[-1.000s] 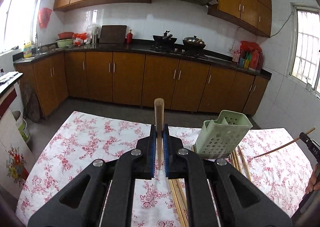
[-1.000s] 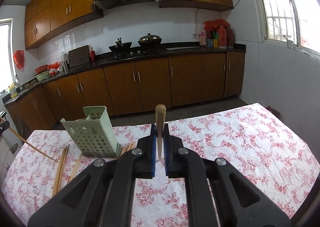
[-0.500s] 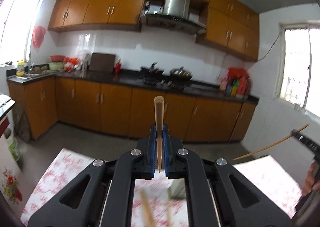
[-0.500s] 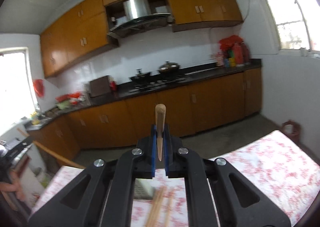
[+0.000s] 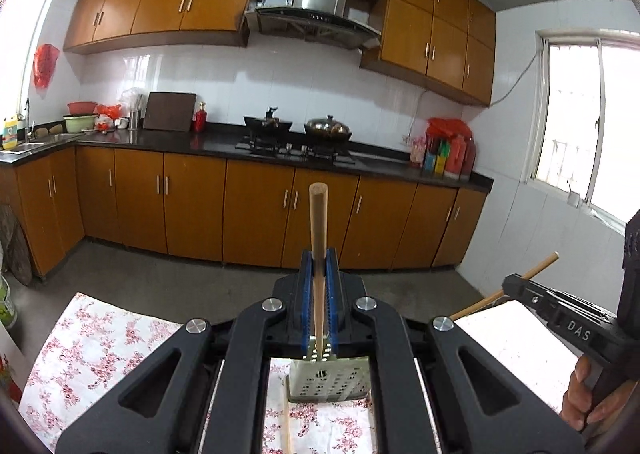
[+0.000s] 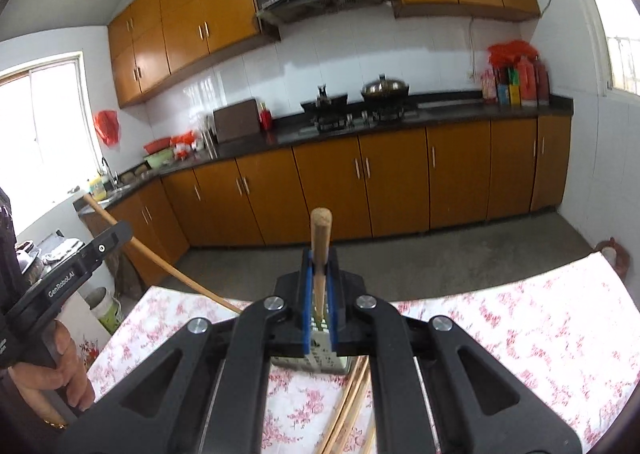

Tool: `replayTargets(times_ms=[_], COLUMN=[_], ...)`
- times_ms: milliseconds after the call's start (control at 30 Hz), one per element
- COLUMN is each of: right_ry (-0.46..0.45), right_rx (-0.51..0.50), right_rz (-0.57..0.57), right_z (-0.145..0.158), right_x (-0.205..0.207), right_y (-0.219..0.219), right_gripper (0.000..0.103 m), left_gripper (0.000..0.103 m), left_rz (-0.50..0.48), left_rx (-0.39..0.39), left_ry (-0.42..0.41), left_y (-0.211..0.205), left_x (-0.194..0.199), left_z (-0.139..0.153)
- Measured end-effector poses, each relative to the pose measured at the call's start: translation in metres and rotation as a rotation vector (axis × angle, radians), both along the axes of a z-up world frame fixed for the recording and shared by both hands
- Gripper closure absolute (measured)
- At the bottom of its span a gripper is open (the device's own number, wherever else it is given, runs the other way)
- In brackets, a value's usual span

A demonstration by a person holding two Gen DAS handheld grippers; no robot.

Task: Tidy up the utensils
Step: 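Open both tools to drop the chopsticks into the holder, then withdraw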

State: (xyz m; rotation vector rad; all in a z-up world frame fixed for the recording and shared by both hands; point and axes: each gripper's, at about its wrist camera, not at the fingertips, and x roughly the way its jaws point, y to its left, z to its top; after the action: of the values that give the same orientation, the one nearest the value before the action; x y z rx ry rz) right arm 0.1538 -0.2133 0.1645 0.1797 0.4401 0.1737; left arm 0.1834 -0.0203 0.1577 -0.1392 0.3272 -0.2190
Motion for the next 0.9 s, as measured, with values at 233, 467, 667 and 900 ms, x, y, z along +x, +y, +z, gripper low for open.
replayTargets(times_ms=[233,467,667,900], right_ry=[0.054,0.061,0.008,0.006], right_rx=[0.002,0.012,0.022,0.018], right_rz=[-0.009,-0.033,-0.074,-0.156], right_z=[-0.024,-0.032,-0.021,-0.035], right_x=[0.016,0.017,-0.002,-0.035], right_y=[0.004,0.006,-0.004,-0.032], right_gripper=[0.095,0.09,0.079,0.075], left_gripper=[0.096,0.095,0.07,0.068], left_rz=[-0.005,0.0,0.026,0.064], left_rx=[-0.008,-0.027,-0.045,-0.06], left_ry=[0.065,0.104,0.068,0.035], left_y=[-0.005,-0.004,0.008,0.031], left_x=[0.017,0.023,0.01,-0.014], left_z=[-0.026,-0.035,-0.023,-0.015])
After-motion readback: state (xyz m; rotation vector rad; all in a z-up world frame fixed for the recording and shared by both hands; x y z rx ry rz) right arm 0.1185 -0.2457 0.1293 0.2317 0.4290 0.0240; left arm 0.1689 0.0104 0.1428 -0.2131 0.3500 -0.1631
